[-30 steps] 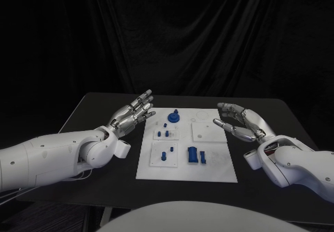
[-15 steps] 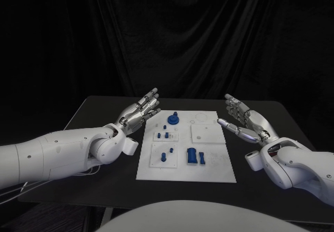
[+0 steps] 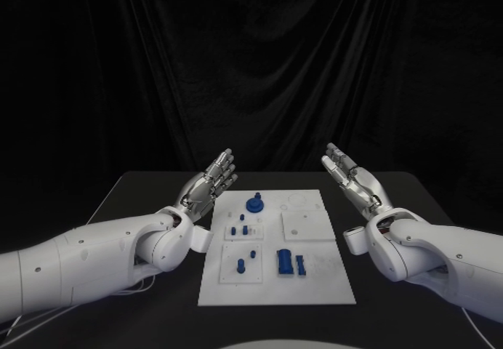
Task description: Assemble the parts on the task board
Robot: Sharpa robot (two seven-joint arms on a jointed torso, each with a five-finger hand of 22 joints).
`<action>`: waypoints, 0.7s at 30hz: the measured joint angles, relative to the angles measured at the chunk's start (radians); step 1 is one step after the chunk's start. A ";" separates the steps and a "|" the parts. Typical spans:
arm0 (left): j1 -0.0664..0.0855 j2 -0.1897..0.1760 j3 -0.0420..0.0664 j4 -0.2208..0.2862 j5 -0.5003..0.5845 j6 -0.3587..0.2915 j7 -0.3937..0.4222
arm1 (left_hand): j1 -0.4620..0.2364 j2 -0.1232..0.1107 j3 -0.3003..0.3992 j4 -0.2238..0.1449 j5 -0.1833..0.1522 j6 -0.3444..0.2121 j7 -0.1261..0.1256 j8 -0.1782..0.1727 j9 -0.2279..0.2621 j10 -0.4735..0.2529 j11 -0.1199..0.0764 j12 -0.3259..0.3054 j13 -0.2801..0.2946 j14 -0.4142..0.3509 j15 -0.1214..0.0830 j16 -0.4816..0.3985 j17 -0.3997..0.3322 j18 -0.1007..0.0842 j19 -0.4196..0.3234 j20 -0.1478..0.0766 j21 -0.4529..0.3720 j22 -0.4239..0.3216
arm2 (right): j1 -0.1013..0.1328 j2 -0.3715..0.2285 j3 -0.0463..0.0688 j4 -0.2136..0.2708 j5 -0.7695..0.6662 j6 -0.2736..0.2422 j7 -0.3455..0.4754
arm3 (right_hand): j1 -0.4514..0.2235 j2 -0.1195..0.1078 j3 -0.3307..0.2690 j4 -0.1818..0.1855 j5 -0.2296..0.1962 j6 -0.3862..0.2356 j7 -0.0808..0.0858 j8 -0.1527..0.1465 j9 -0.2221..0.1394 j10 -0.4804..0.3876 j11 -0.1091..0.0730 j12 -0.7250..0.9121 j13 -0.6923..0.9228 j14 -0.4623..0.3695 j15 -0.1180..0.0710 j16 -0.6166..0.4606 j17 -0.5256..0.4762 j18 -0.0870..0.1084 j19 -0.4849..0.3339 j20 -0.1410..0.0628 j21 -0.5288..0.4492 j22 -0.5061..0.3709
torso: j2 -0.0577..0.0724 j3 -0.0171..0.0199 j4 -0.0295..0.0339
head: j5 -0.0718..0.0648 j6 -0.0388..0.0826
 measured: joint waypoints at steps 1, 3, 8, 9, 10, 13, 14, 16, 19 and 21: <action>0.000 0.005 0.009 0.004 0.002 -0.024 -0.005 | -0.027 -0.005 0.006 -0.006 -0.009 0.000 0.012 0.000 0.000 0.000 0.000 -0.003 0.000 0.000 0.000 0.000 0.000 0.000 -0.001 -0.006 0.000 0.000 | -0.001 0.011 0.012 -0.005 0.023 -0.006 0.002 | -0.024 0.001 0.003 -0.006 -0.005 0.000 0.000 -0.009 0.000 -0.001 -0.004 -0.004 -0.001 0.001 -0.002 -0.005 0.000 0.000 -0.003 -0.004 0.000 -0.010 | 0.003 0.0001 0.0011 | -0.006 0.015; 0.000 0.017 0.030 0.014 0.009 -0.083 -0.017 | -0.075 -0.014 0.015 -0.015 -0.026 -0.002 0.030 0.000 0.000 0.003 0.003 -0.004 0.000 0.004 -0.003 0.000 0.000 -0.016 0.000 -0.020 0.000 -0.001 | -0.008 0.034 0.041 -0.018 0.080 -0.022 0.007 | -0.072 0.001 0.005 -0.017 -0.016 0.000 0.000 -0.026 -0.001 -0.004 -0.007 -0.013 -0.001 -0.002 -0.013 -0.022 -0.001 -0.010 -0.002 -0.017 0.000 -0.031 | 0.011 0.0006 0.0035 | -0.019 0.046; 0.001 0.042 0.075 0.036 0.026 -0.229 -0.047 | -0.174 -0.055 0.026 -0.037 -0.061 -0.002 0.055 0.000 -0.001 0.003 0.003 -0.004 -0.001 0.004 -0.004 0.000 0.000 -0.056 -0.001 -0.068 0.000 -0.002 | -0.019 0.072 0.086 -0.041 0.203 -0.059 0.019 | -0.170 0.002 0.009 -0.040 -0.039 -0.003 0.003 -0.047 -0.002 -0.004 -0.014 -0.058 -0.003 -0.002 -0.046 -0.066 -0.003 -0.016 -0.005 -0.037 0.000 -0.054 | 0.028 0.0013 0.0087 | -0.046 0.109; 0.001 0.048 0.084 0.040 0.030 -0.264 -0.054 | -0.193 -0.064 0.025 -0.042 -0.067 -0.004 0.057 0.000 -0.001 0.003 0.003 -0.004 -0.001 0.004 -0.003 0.000 0.000 -0.070 -0.001 -0.074 0.000 -0.002 | -0.021 0.078 0.093 -0.045 0.229 -0.067 0.021 | -0.189 0.002 0.010 -0.045 -0.044 -0.003 0.003 -0.049 -0.002 -0.004 -0.014 -0.067 -0.003 -0.003 -0.057 -0.072 -0.003 -0.016 -0.003 -0.043 0.000 -0.056 | 0.030 0.0013 0.0097 | -0.049 0.117; 0.001 0.051 0.090 0.043 0.033 -0.290 -0.060 | -0.210 -0.072 0.025 -0.046 -0.074 -0.004 0.057 0.000 -0.001 0.003 0.003 -0.004 -0.001 0.004 -0.003 0.000 0.000 -0.070 0.000 -0.075 0.000 -0.002 | -0.022 0.082 0.098 -0.047 0.248 -0.073 0.023 | -0.206 0.003 0.009 -0.048 -0.053 -0.003 0.003 -0.053 -0.003 -0.002 -0.016 -0.074 -0.003 -0.002 -0.067 -0.077 -0.003 -0.016 -0.005 -0.048 0.000 -0.057 | 0.033 0.0015 0.0105 | -0.053 0.124; 0.001 0.060 0.106 0.051 0.043 -0.367 -0.078 | -0.258 -0.090 0.028 -0.071 -0.090 -0.004 0.064 0.000 -0.001 0.003 0.003 -0.004 -0.001 0.004 -0.003 0.000 0.000 -0.086 0.000 -0.086 0.000 -0.002 | -0.024 0.091 0.108 -0.053 0.298 -0.089 0.029 | -0.253 0.003 0.011 -0.072 -0.085 -0.003 0.003 -0.054 -0.003 0.000 -0.018 -0.090 -0.004 -0.003 -0.087 -0.084 -0.004 -0.016 -0.005 -0.070 0.000 -0.058 | 0.038 0.0019 0.0125 | -0.061 0.140; 0.001 0.063 0.110 0.054 0.046 -0.388 -0.083 | -0.273 -0.094 0.028 -0.082 -0.096 -0.004 0.064 0.000 -0.001 0.003 0.003 -0.004 -0.001 0.004 -0.003 0.000 0.000 -0.086 0.000 -0.086 0.000 -0.002 | -0.024 0.092 0.109 -0.054 0.310 -0.093 0.030 | -0.268 0.002 0.011 -0.083 -0.093 -0.003 0.003 -0.058 -0.003 0.000 -0.018 -0.093 -0.004 -0.004 -0.089 -0.088 -0.004 -0.016 -0.005 -0.081 0.000 -0.058 | 0.040 0.0019 0.0128 | -0.062 0.143; 0.002 0.067 0.117 0.057 0.052 -0.431 -0.093 | -0.300 -0.101 0.029 -0.099 -0.105 -0.004 0.064 0.000 -0.001 0.003 0.003 -0.004 -0.001 0.000 -0.007 0.000 0.000 -0.086 0.000 -0.093 -0.003 -0.002 | -0.024 0.093 0.110 -0.055 0.331 -0.101 0.033 | -0.294 0.003 0.011 -0.101 -0.107 -0.003 0.003 -0.058 -0.003 0.000 -0.018 -0.097 -0.004 -0.002 -0.097 -0.092 -0.004 -0.016 -0.005 -0.100 0.000 -0.058 | 0.042 0.0019 0.0134 | -0.064 0.147; 0.002 0.069 0.121 0.060 0.059 -0.476 -0.104 | -0.339 -0.108 0.029 -0.117 -0.119 -0.004 0.071 0.000 -0.001 0.003 0.003 -0.004 -0.001 0.000 -0.007 0.000 0.000 -0.102 0.000 -0.093 -0.004 -0.002 | -0.025 0.093 0.110 -0.055 0.350 -0.109 0.035 | -0.331 0.003 0.012 -0.120 -0.120 -0.003 0.003 -0.058 -0.003 0.000 -0.018 -0.101 -0.004 -0.004 -0.100 -0.092 -0.004 -0.016 -0.005 -0.119 0.000 -0.058 | 0.043 0.0021 0.0139 | -0.065 0.149; 0.002 0.070 0.121 0.060 0.062 -0.494 -0.109 | -0.361 -0.111 0.028 -0.123 -0.137 -0.004 0.071 0.000 -0.001 0.003 0.003 -0.004 -0.001 0.000 -0.007 0.000 0.000 -0.102 -0.003 -0.096 -0.004 -0.002 | -0.025 0.093 0.110 -0.056 0.358 -0.112 0.036 | -0.354 0.003 0.011 -0.127 -0.123 -0.003 0.003 -0.061 -0.003 0.000 -0.018 -0.103 -0.004 -0.003 -0.106 -0.097 -0.004 -0.016 -0.005 -0.126 0.000 -0.058 | 0.044 0.0021 0.0142 | -0.065 0.149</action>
